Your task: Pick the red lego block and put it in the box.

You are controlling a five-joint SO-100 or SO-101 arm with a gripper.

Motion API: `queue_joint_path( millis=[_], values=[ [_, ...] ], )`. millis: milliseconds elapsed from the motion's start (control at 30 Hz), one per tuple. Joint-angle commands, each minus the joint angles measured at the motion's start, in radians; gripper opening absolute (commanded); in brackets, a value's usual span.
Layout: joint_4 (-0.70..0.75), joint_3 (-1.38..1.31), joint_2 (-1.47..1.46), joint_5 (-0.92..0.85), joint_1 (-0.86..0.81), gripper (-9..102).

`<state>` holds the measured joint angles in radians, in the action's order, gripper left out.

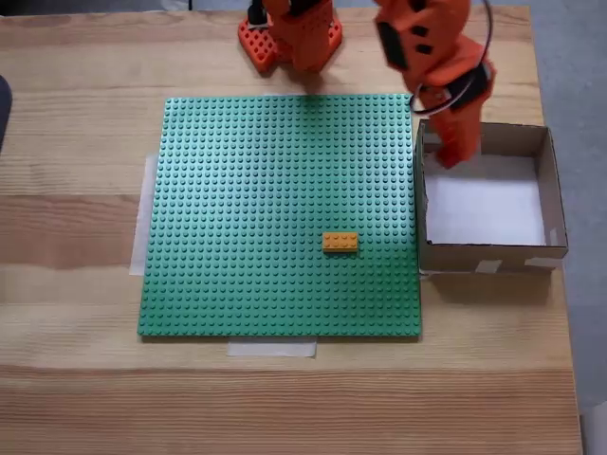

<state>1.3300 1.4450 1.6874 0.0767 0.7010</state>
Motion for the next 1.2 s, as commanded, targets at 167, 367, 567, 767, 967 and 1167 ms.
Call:
queue_joint_path(
  millis=[167, 367, 567, 767, 967, 1167],
  values=[
    [0.046, -0.189, -0.186, 0.008, 0.077, -1],
    [0.021, -0.221, -0.262, -0.023, 0.091, -1],
    [0.005, -0.249, -0.354, -0.061, 0.098, -1],
    [-0.002, -0.273, -0.426, -0.104, 0.117, -1],
    [-0.006, -0.302, -0.489, -0.147, 0.117, -1],
    [-0.028, -0.31, -0.532, -0.166, 0.118, -1]
  ],
)
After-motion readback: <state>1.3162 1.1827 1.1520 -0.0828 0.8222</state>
